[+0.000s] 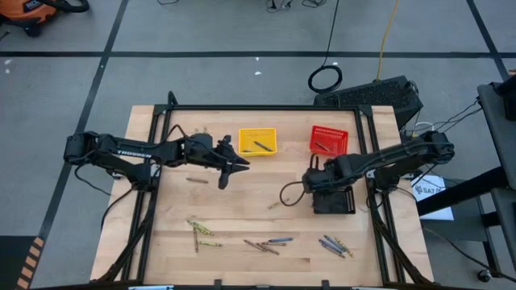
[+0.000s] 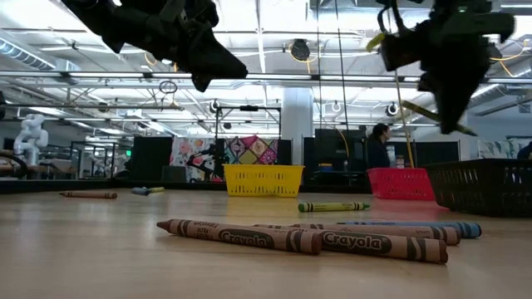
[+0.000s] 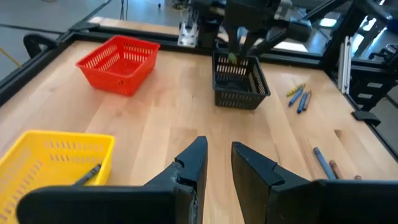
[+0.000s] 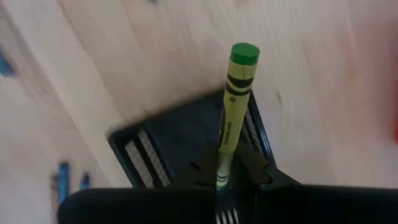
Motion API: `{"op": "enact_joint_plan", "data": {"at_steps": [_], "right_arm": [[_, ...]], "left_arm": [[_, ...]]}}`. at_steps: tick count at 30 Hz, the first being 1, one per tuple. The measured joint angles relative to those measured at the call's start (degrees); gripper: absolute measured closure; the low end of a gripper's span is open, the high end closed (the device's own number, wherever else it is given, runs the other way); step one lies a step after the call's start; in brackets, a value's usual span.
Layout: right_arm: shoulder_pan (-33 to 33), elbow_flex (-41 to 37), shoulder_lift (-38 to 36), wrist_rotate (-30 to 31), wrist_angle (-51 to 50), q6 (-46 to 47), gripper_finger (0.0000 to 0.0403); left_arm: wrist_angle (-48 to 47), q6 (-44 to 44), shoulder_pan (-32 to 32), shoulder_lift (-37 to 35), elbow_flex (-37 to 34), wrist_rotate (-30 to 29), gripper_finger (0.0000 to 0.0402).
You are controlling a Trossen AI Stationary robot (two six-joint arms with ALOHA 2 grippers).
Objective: Sort crayons
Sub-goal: Put the green crayon into the black bin
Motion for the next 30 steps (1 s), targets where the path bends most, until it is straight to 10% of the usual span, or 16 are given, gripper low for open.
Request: {"op": "enact_joint_plan", "data": {"at_steps": [30], "right_arm": [[5.0, -7.0, 0.0, -2.5, -3.2, 13.6, 0.0358]], "left_arm": [[-3.6, 0.0, 0.0, 0.0, 0.0, 0.0, 0.0324]]}}
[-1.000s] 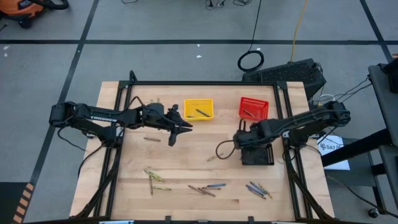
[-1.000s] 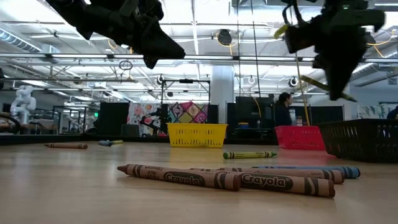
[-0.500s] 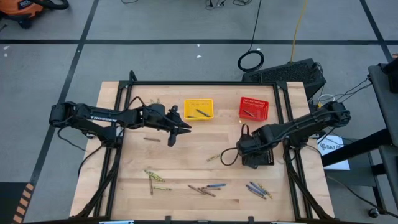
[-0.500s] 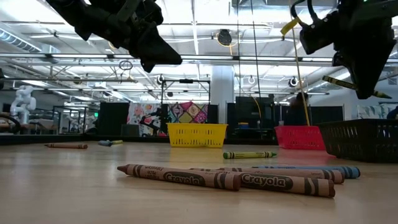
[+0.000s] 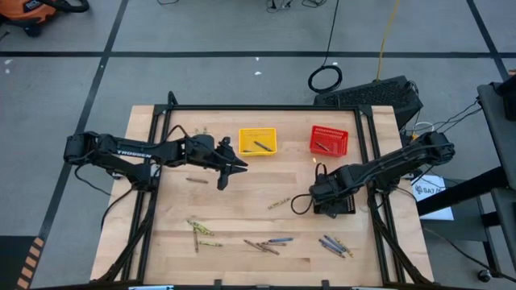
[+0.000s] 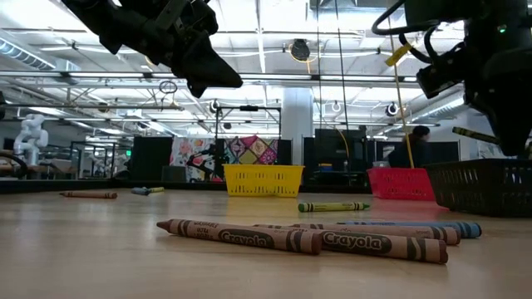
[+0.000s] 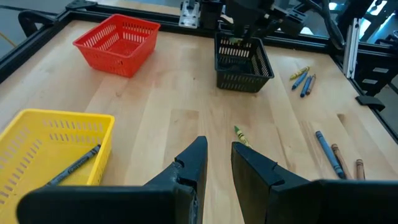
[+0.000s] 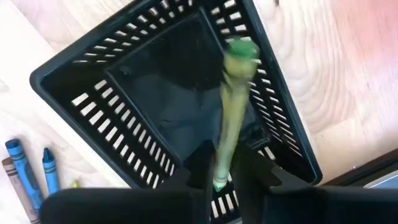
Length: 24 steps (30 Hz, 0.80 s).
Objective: Sort crayons
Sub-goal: Put the green crayon into the black bin, then put the blue crayon into the yellow bin
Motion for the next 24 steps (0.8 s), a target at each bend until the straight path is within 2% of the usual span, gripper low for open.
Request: {"op": "enact_joint_plan", "data": {"at_steps": [10, 21, 24], "right_arm": [[1.1, 0.0, 0.0, -0.5, 3.1, 3.2, 0.0312], [1.5, 0.0, 0.0, -12.9, 9.1, 10.3, 0.0307], [1.6, 0.7, 0.0, -14.0, 11.3, 10.3, 0.0307]], "left_arm": [[0.0, 0.1, 0.0, 0.0, 0.0, 0.0, 0.0324], [-0.1, 0.1, 0.0, 0.0, 0.0, 0.0, 0.0324], [-0.1, 1.0, 0.0, 0.0, 0.0, 0.0, 0.0324]]}}
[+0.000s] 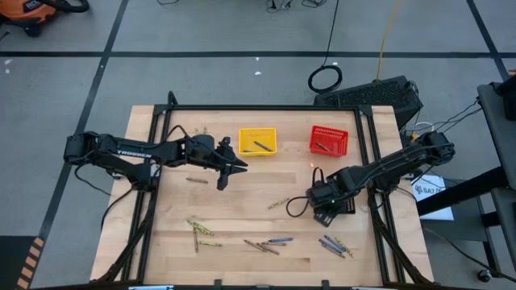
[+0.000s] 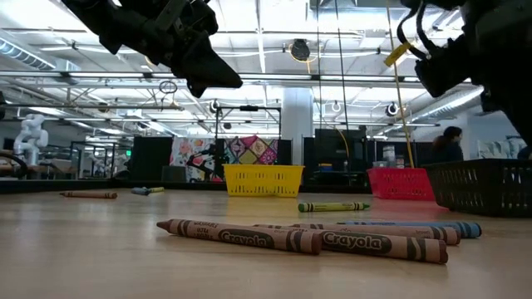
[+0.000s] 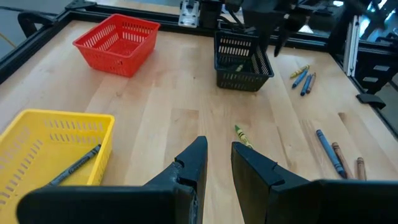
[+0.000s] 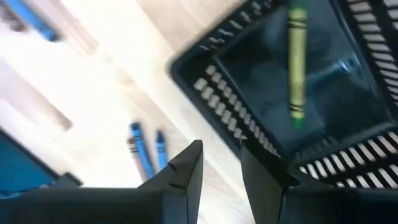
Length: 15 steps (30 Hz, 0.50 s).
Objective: Sort crayons
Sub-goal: Put the blue crayon into the yellow bin
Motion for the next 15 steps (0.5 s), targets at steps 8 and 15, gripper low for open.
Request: {"op": "enact_joint_plan", "data": {"at_steps": [8, 15], "right_arm": [[0.3, 3.4, 0.0, 0.4, 6.4, 0.6, 0.0307], [5.7, 3.5, 0.0, 0.5, 9.3, 8.1, 0.0307]], "left_arm": [[0.0, 2.1, 0.0, 0.0, 0.0, 0.0, 0.0324], [0.0, 2.2, 0.0, 0.0, 0.0, 0.0, 0.0324]]}}
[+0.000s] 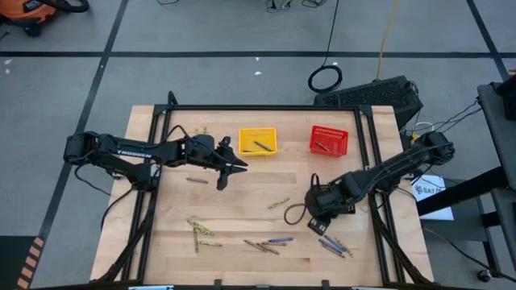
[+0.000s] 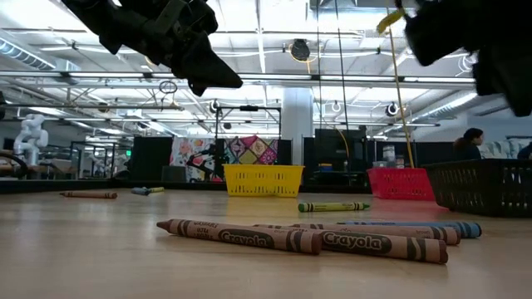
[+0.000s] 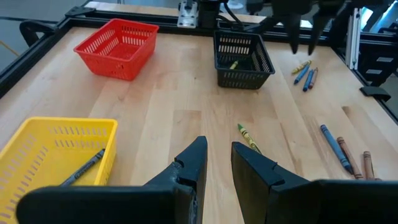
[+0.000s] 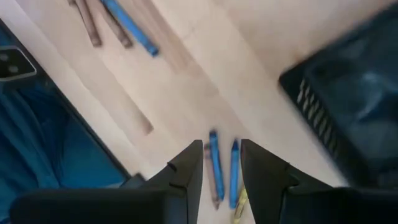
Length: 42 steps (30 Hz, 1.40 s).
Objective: Sort crayons
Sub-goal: Put the blue crayon into the yellow bin
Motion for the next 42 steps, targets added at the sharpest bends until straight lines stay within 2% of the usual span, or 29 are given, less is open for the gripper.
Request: {"op": "enact_joint_plan", "data": {"at_steps": [9, 14, 20, 42], "right_arm": [[11.0, 0.0, 0.0, 7.8, 0.2, 17.6, 0.0307], [14.8, 0.0, 0.1, 9.4, 0.3, 23.7, 0.0307], [16.5, 0.0, 3.3, 9.3, -0.1, 24.7, 0.0307], [16.5, 0.0, 14.5, 8.9, 1.5, 21.8, 0.0307]], "left_arm": [[-0.1, 0.0, 0.0, 0.0, 0.0, 0.0, 0.0324], [-0.1, 0.0, 0.0, 0.0, 0.0, 0.0, 0.0324], [-0.1, 0.0, 0.0, 0.0, 0.0, 0.0, 0.0324], [-0.1, 2.8, 0.0, 0.0, 0.0, 0.0, 0.0324]]}}
